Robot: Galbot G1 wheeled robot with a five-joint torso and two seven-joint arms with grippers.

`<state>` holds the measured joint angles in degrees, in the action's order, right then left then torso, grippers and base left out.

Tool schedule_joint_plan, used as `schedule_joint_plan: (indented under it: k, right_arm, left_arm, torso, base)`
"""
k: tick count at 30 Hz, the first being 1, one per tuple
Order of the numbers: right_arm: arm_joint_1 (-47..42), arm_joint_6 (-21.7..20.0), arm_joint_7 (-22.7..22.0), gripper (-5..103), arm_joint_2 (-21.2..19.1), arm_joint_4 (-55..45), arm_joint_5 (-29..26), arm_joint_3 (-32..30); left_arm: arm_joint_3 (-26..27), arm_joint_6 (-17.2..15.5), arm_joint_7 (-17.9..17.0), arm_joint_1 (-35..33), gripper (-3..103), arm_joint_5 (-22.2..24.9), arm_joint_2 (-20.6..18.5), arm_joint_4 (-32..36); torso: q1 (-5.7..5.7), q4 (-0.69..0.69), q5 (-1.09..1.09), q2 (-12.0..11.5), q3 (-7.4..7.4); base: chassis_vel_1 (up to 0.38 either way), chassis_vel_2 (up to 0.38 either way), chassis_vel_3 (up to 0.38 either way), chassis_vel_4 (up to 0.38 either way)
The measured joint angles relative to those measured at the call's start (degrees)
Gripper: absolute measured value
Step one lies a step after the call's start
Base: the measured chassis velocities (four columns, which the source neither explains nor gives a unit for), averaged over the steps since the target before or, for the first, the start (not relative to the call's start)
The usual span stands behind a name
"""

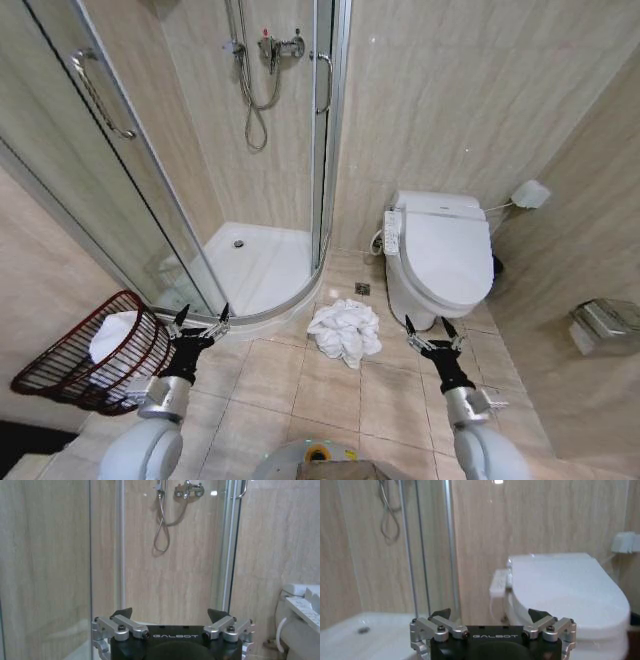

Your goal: Discard the used towel into the hamper.

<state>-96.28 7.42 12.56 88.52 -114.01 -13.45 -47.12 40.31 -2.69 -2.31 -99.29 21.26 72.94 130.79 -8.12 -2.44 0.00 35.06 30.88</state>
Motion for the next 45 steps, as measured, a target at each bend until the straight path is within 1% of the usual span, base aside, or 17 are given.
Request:
schedule_joint_plan:
  k: [6,7,10,15,18,19,23,27,30,31,34,35,39,40,45]
  right_arm:
    - [2.6,1.9,-0.3,100,0.0,8.8,2.7,-0.8]
    - [2.6,1.9,-0.3,100,0.0,8.8,2.7,-0.8]
    - [4.2,3.1,-0.5,100,0.0,14.2,4.4,-1.2]
    - [5.7,4.1,-0.6,100,-0.1,19.2,6.0,-1.7]
    - [7.5,5.4,-0.8,100,-0.1,25.2,7.8,-2.2]
    - [7.5,5.4,-0.8,100,-0.1,25.2,7.8,-2.2]
    - [9.6,6.9,-1.0,100,-0.1,32.2,10.0,-2.8]
    - [10.7,7.7,-1.2,100,-0.1,36.0,11.1,-3.1]
    - [12.3,8.9,-1.3,100,-0.1,41.4,12.8,-3.6]
    - [12.3,8.9,-1.3,100,-0.1,41.4,12.8,-3.6]
    - [13.9,10.1,-1.5,100,-0.2,46.9,14.5,-4.1]
    - [13.9,10.1,-1.5,100,-0.2,46.9,14.5,-4.1]
    - [15.9,11.5,-1.7,100,-0.2,53.6,16.6,-4.7]
    - [15.9,11.5,-1.7,100,-0.2,53.6,16.6,-4.7]
    - [18.1,13.1,-2.0,100,-0.2,60.9,18.8,-5.3]
  left_arm:
    - [0.0,0.0,0.0,0.0,98,0.0,0.0,0.0]
    - [0.0,0.0,0.0,0.0,98,0.0,0.0,0.0]
    - [0.0,0.0,0.0,0.0,98,0.0,0.0,0.0]
    - [0.0,0.0,0.0,0.0,98,0.0,0.0,0.0]
    - [0.0,0.0,0.0,0.0,98,0.0,0.0,0.0]
    - [0.0,0.0,0.0,0.0,98,0.0,0.0,0.0]
    - [0.0,0.0,0.0,0.0,98,0.0,0.0,0.0]
    - [0.0,0.0,0.0,0.0,98,0.0,0.0,0.0]
    - [0.0,0.0,0.0,0.0,98,0.0,0.0,0.0]
    - [0.0,0.0,0.0,0.0,98,0.0,0.0,0.0]
    - [0.0,0.0,0.0,0.0,98,0.0,0.0,0.0]
    - [0.0,0.0,0.0,0.0,98,0.0,0.0,0.0]
    - [0.0,0.0,0.0,0.0,98,0.0,0.0,0.0]
    - [0.0,0.0,0.0,0.0,98,0.0,0.0,0.0]
    - [0.0,0.0,0.0,0.0,98,0.0,0.0,0.0]
  torso:
    - [-0.01,0.00,0.00,0.0,0.01]
    - [-0.01,0.00,0.00,0.0,0.01]
    - [-0.01,0.00,0.00,0.0,0.02]
    - [-0.01,0.00,0.00,0.0,0.02]
    - [-0.02,0.00,0.00,0.0,0.02]
    - [-0.02,0.00,0.00,0.0,0.02]
    - [-0.02,0.00,0.00,0.0,0.03]
    - [-0.02,0.00,0.00,0.0,0.03]
    - [-0.03,0.00,0.00,0.0,0.03]
    - [-0.03,0.00,0.00,0.0,0.03]
    - [-0.03,0.00,0.00,0.1,0.03]
    - [-0.03,0.00,0.00,0.1,0.03]
    - [-0.03,0.00,0.00,0.1,0.03]
    - [-0.03,0.00,0.00,0.1,0.03]
    - [-0.03,0.00,0.00,0.1,0.03]
  base:
    - [0.000,0.000,0.000,0.000]
    - [0.000,0.000,0.000,0.000]
    - [0.000,0.000,0.000,0.000]
    - [0.000,0.000,0.000,0.000]
    - [0.000,0.000,0.000,0.000]
    - [0.000,0.000,0.000,0.000]
    - [0.000,0.000,0.000,0.000]
    - [0.000,0.000,0.000,0.000]
    - [0.000,0.000,0.000,0.000]
    - [0.000,0.000,0.000,0.000]
    - [0.000,0.000,0.000,0.000]
    - [0.000,0.000,0.000,0.000]
    - [0.000,0.000,0.000,0.000]
    - [0.000,0.000,0.000,0.000]
    - [0.000,0.000,0.000,0.000]
